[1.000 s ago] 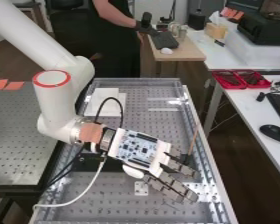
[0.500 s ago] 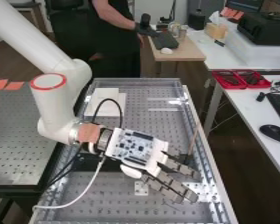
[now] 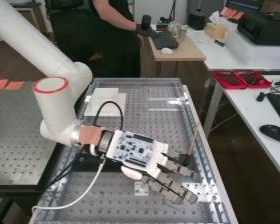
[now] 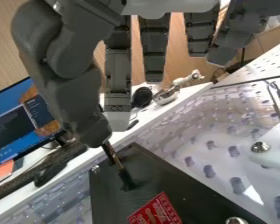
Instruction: Grab the drill bit and place it in the clear container
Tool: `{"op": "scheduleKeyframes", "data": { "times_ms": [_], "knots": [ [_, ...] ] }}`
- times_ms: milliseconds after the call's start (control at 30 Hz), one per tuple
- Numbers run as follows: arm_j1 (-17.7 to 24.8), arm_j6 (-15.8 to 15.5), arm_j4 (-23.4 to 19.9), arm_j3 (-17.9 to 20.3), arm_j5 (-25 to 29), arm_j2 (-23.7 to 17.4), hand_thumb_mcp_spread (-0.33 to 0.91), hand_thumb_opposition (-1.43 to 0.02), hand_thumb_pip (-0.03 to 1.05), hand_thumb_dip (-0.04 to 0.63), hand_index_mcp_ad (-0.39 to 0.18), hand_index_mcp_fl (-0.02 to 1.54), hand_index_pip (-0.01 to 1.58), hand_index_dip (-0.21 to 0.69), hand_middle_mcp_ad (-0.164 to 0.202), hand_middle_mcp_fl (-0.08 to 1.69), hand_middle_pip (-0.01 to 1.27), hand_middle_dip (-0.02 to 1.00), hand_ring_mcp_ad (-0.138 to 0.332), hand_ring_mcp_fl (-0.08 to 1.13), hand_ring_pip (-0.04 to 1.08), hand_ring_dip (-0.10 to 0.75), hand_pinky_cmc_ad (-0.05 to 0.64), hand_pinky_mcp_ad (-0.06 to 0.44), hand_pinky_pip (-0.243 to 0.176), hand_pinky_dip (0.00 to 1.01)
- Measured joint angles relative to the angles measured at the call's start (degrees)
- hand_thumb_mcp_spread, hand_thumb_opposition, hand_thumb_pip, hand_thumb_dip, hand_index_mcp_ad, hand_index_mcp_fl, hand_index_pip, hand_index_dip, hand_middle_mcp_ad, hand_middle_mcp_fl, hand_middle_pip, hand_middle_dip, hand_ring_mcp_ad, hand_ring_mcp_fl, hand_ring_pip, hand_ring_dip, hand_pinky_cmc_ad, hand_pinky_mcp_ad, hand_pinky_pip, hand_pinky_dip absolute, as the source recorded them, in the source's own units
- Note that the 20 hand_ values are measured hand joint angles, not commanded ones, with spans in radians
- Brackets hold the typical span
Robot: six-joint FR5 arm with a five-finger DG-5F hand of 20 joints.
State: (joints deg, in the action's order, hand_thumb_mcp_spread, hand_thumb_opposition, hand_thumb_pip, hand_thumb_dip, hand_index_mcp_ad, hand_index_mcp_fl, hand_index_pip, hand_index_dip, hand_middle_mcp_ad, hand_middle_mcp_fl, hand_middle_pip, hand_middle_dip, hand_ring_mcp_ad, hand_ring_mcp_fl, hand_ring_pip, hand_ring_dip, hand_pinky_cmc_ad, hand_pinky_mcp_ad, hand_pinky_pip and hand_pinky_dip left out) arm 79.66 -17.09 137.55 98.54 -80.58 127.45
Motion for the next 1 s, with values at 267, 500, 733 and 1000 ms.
{"op": "scheduleKeyframes", "data": {
  "times_ms": [267, 500, 733, 1000],
  "knots": [
    [0.0, 0.4, 0.1, -0.7, -0.2, 0.5, 0.45, -0.88, 0.66, 0.283, -0.054, 0.31, 1.41, 0.171, 0.091, 0.21, 0.13, 0.19, 0.265, 0.0, 0.08, -0.014, 0.293, 0.199, -0.093, 0.19],
    [-0.1, 0.6, 0.4, -1.1, -0.1, 0.6, 0.44, -0.89, 0.65, 0.283, -0.051, 0.32, 1.43, 0.171, 0.091, 0.25, 0.13, 0.19, 0.265, 0.0, 0.08, -0.014, 0.293, 0.199, -0.093, 0.19],
    [-0.1, 0.9, 0.4, -1.1, -0.6, 0.6, 0.48, -0.91, 0.62, 0.283, -0.072, 0.49, 1.52, 0.155, 0.093, 0.26, 0.13, 0.19, 0.265, 0.0, 0.08, -0.014, 0.297, 0.199, -0.089, 0.19],
    [0.0, 1.2, 0.8, -1.2, -0.8, 0.8, 0.5, -0.93, 0.58, 0.284, -0.072, 0.52, 1.5, 0.173, 0.093, 0.28, 0.13, 0.19, 0.264, 0.01, 0.08, -0.014, 0.297, 0.199, -0.075, 0.19]
  ]
}}
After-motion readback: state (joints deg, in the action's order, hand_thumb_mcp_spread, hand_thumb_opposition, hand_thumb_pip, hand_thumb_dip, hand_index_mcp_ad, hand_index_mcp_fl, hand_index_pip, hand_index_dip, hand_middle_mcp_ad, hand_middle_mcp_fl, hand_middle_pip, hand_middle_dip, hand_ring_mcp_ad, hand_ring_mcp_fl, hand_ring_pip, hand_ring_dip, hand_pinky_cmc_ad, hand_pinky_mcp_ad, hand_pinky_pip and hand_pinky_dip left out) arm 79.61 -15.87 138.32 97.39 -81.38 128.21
